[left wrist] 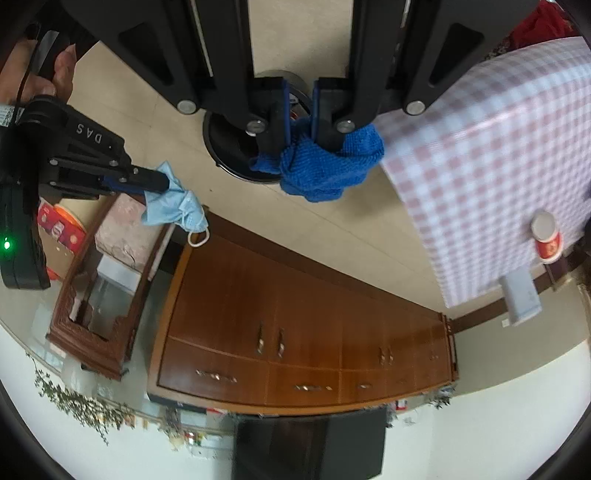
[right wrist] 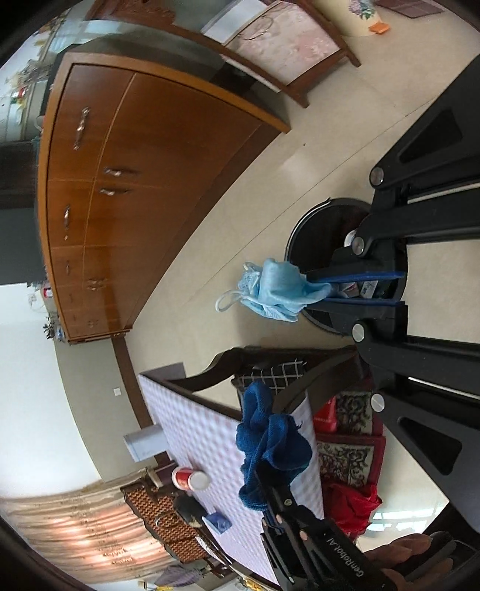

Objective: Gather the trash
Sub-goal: 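Carry the towel and mask over the black bucket with both tools, then open both tools to drop the towel and mask into the bucket, then move both tools back to the table toward the two paper cups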

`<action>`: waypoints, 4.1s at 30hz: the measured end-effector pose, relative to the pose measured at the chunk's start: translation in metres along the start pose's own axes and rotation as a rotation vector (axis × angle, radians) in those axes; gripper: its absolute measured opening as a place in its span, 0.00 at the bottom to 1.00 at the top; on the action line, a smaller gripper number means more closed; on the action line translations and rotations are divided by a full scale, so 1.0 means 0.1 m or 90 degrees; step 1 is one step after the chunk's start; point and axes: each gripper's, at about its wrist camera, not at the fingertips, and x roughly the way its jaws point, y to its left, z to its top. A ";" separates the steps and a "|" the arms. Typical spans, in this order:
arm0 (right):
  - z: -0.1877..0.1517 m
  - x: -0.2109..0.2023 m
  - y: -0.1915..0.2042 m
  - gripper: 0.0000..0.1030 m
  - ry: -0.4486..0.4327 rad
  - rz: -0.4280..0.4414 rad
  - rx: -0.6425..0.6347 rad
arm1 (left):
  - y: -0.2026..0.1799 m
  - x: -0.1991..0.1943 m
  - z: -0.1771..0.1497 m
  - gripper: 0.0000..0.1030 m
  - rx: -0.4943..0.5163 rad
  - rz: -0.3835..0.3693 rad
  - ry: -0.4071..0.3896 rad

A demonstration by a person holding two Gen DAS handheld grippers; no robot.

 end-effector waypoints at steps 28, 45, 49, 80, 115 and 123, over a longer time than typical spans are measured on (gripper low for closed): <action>-0.56 1.75 -0.50 0.08 0.208 0.047 -0.068 | -0.27 1.61 -0.44 0.09 -0.015 -0.086 0.193; -0.65 1.62 -0.82 0.99 0.203 -0.054 -0.065 | -0.15 1.40 -0.65 0.84 -0.028 0.043 0.181; -0.60 1.45 -0.73 0.99 0.183 -0.058 -0.057 | -0.12 1.17 -0.60 0.84 -0.029 0.063 0.152; 0.10 0.39 0.95 1.00 0.018 0.027 -0.163 | 0.90 -0.46 -0.49 0.89 -0.126 0.194 -0.001; 1.16 0.91 3.40 1.00 -0.049 0.160 -0.256 | 3.20 -1.35 -0.69 0.92 -0.266 0.429 -0.059; 1.64 1.85 4.00 1.00 -0.007 0.155 -0.296 | 4.06 -0.87 -0.51 0.92 -0.281 0.457 -0.031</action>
